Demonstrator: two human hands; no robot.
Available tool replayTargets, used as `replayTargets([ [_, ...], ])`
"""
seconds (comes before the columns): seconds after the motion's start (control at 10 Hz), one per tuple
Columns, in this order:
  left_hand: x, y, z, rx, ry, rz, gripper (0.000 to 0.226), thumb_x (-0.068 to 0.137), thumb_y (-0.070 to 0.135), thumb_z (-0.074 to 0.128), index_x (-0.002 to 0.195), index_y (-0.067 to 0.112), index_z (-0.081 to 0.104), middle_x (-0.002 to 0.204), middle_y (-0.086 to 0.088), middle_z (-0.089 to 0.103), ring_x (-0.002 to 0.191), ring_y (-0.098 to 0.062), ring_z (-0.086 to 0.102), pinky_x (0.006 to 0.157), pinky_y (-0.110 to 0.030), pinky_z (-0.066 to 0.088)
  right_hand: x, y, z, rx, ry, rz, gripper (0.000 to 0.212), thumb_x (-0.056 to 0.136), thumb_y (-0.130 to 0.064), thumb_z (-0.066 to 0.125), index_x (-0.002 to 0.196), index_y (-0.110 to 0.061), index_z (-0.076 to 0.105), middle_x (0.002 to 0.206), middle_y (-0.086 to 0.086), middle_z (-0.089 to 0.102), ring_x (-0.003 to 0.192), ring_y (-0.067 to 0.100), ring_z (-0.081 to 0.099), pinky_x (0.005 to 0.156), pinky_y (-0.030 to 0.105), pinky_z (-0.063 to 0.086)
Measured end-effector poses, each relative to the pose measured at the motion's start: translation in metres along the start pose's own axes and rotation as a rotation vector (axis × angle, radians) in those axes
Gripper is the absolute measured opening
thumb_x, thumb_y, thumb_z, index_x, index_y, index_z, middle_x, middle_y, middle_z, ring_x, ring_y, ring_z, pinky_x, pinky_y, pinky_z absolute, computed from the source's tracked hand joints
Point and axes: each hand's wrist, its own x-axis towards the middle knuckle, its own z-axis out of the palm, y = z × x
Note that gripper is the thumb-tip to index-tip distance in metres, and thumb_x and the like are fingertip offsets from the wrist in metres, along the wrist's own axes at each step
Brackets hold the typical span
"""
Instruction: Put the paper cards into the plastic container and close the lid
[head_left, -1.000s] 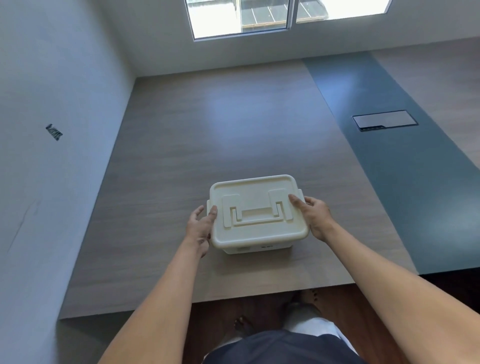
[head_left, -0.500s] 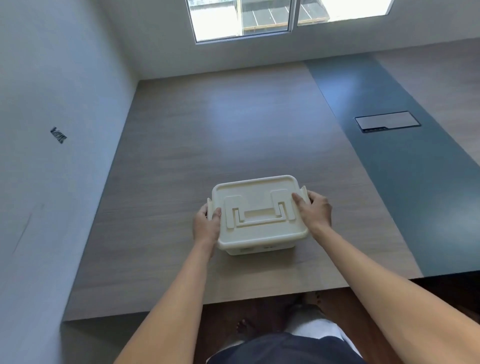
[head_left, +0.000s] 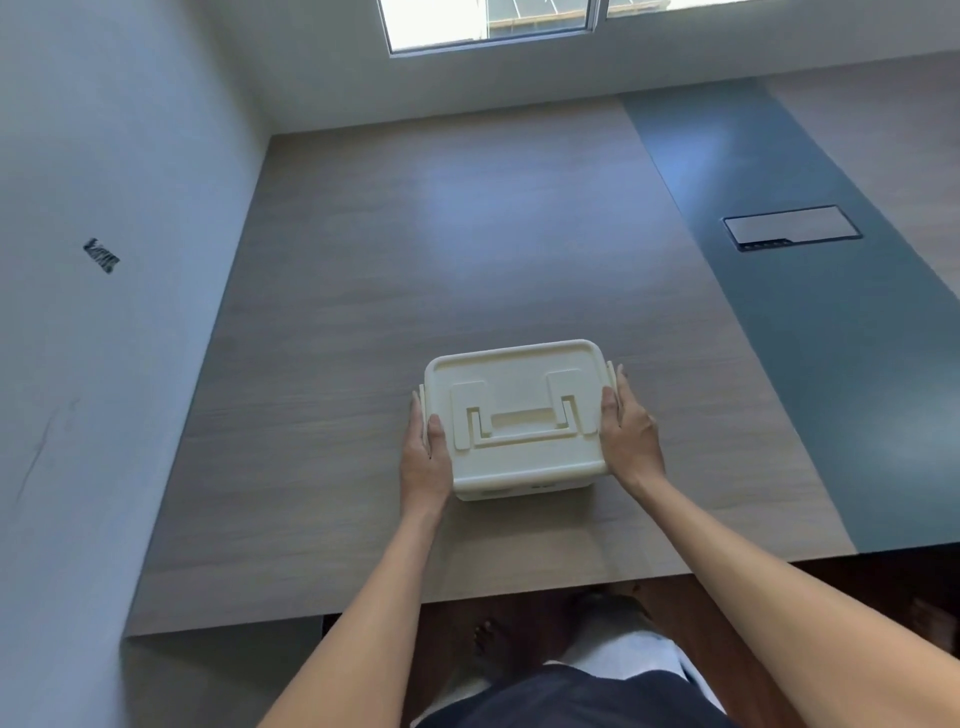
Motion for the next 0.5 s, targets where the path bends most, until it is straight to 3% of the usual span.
replayTargets([
  [0.3, 0.069, 0.010, 0.012, -0.016, 0.046, 0.024, 0.052, 0.105, 0.032, 0.036, 0.155, 0.019, 0.028, 0.159, 0.001, 0.032, 0.147, -0.014, 0.031, 0.120, -0.034, 0.026, 0.058, -0.021, 0.014, 0.031, 0.010, 0.005, 0.050, 0.105, -0.032, 0.035, 0.152, -0.018, 0.032, 0.156, 0.002, 0.038, 0.139, 0.026, 0.042, 0.112, 0.035, 0.034],
  [0.4, 0.083, 0.016, 0.016, -0.067, 0.093, 0.030, 0.048, 0.105, 0.031, 0.035, 0.152, 0.018, 0.037, 0.155, 0.001, 0.040, 0.143, -0.012, 0.037, 0.119, -0.032, 0.029, 0.077, -0.022, 0.013, 0.166, -0.036, 0.048, 0.049, 0.103, -0.039, 0.037, 0.148, -0.020, 0.041, 0.150, -0.002, 0.047, 0.135, 0.017, 0.047, 0.111, 0.028, 0.039],
  [0.5, 0.070, 0.005, 0.014, -0.256, 0.359, -0.143, 0.046, 0.104, 0.036, 0.035, 0.138, 0.014, 0.057, 0.124, -0.003, 0.066, 0.113, -0.015, 0.062, 0.100, -0.031, 0.047, 0.070, -0.007, 0.008, 0.268, 0.004, 0.152, 0.055, 0.102, -0.052, 0.030, 0.143, -0.020, 0.049, 0.131, -0.006, 0.060, 0.116, 0.010, 0.059, 0.094, 0.017, 0.048],
])
